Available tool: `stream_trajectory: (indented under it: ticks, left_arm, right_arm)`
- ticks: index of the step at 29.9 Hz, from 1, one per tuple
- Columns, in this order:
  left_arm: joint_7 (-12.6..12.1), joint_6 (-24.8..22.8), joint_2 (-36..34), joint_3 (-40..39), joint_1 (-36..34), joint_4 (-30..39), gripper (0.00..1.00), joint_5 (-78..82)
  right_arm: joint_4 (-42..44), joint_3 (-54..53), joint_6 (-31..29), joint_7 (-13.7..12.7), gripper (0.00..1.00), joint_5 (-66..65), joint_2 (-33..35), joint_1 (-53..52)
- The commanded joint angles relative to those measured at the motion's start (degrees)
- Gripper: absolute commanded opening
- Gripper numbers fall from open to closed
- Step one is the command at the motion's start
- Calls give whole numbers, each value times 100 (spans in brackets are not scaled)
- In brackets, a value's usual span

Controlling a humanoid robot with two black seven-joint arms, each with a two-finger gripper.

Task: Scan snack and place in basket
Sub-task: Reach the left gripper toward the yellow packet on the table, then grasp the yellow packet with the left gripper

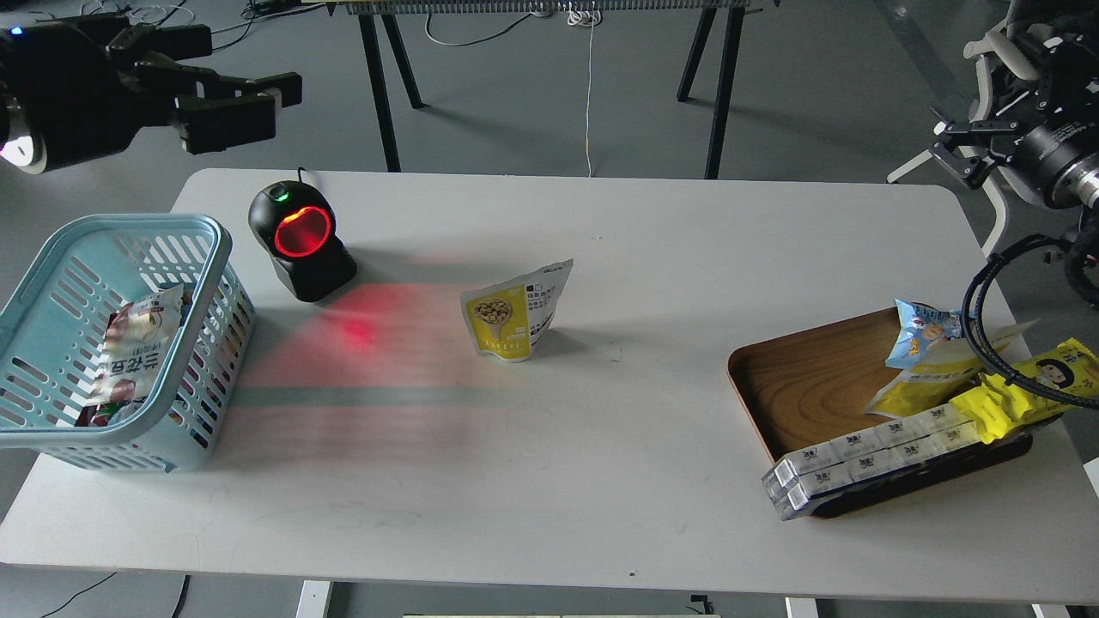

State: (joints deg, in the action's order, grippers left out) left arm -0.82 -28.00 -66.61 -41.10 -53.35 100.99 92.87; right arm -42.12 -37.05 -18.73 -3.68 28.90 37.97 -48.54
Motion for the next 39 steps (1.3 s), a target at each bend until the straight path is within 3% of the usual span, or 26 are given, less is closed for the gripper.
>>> stream_trajectory:
  ticks: [1, 8, 17, 27, 39]
  left_arm:
    - [-6, 0, 489, 58, 9, 0, 100, 687]
    - [-76, 0, 1219, 699, -35, 0, 99, 1505]
    - [-471, 0, 2362, 1429, -26, -9, 99, 2243]
    - [-524, 0, 3109, 1728, 194, -483, 99, 3213]
    - [-524, 0, 3733, 2150, 229, -1124, 98, 3213]
  right_arm:
    - [2, 13, 9, 8, 96, -8, -88, 11]
    - [2, 40, 27, 8, 96, -16, -202, 11]
    - [-25, 49, 36, 17, 96, -16, -281, -7]
    - [-42, 66, 36, 8, 96, -25, -281, 11]
    - [-60, 66, 36, 8, 95, -122, -281, 29]
